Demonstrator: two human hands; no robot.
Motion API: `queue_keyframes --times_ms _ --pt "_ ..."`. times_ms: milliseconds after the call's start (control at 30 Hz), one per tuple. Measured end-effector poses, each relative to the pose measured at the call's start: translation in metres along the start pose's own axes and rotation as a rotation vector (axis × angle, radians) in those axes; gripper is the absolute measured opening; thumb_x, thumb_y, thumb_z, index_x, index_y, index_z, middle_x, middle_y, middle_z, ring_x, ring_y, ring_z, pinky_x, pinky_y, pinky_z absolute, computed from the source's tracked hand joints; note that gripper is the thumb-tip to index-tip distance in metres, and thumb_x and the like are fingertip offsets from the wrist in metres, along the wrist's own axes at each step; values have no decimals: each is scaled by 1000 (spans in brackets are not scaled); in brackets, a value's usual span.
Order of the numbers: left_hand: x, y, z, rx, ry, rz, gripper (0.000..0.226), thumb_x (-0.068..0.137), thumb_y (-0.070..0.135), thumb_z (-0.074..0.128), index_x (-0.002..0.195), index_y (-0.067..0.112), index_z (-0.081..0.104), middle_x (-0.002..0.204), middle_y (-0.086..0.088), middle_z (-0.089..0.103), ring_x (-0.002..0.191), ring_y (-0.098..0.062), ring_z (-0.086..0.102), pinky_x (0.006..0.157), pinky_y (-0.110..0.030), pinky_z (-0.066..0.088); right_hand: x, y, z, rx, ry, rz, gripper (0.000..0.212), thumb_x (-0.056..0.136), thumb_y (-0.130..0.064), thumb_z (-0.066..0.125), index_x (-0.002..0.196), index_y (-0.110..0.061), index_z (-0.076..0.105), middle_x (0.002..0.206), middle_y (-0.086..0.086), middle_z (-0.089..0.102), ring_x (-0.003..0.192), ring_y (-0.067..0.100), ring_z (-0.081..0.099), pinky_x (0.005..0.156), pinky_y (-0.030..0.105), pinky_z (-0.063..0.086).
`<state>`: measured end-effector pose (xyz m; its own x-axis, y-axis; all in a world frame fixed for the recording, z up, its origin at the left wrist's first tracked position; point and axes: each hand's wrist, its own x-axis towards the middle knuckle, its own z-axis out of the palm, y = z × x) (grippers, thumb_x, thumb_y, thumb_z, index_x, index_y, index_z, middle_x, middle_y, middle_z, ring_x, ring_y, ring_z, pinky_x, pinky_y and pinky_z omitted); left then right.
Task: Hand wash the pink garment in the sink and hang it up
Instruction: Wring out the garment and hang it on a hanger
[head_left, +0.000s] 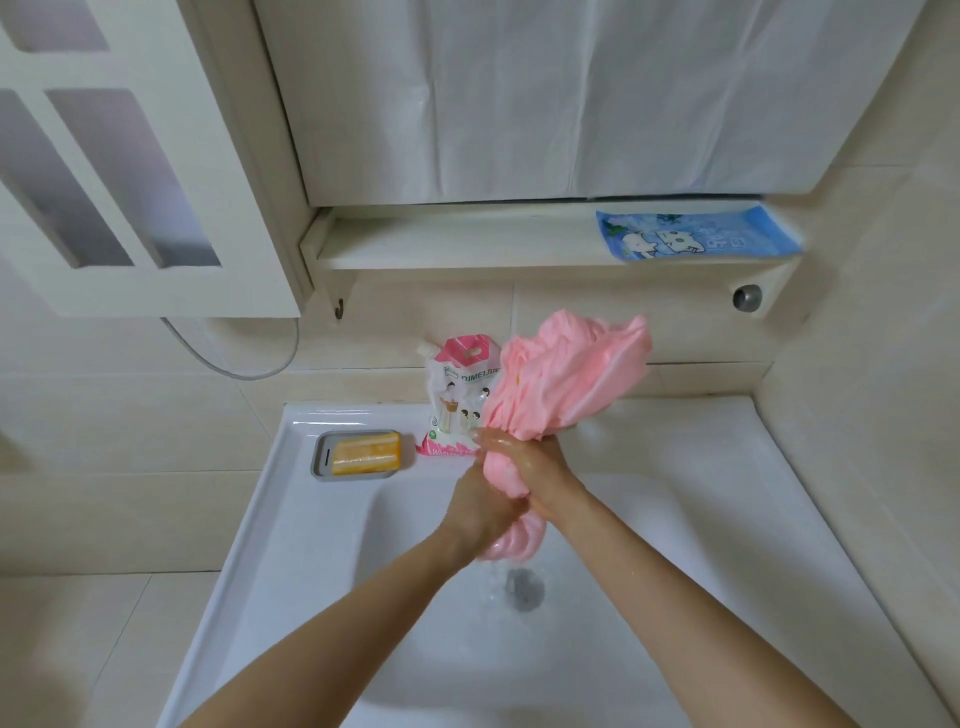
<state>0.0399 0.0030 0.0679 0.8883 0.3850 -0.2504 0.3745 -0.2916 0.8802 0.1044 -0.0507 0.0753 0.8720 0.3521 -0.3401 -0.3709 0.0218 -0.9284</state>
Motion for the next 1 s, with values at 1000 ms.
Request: queue_keyframes --times_ms 1000 --pt "15 -7 12 -428 -41 -306 9 88 8 53 83 5 60 66 -7 62 52 -13 59 46 -19 45 5 -5 -9 64 -68 122 13 83 -17 69 94 -11 63 74 -2 69 65 13 64 63 26 51"
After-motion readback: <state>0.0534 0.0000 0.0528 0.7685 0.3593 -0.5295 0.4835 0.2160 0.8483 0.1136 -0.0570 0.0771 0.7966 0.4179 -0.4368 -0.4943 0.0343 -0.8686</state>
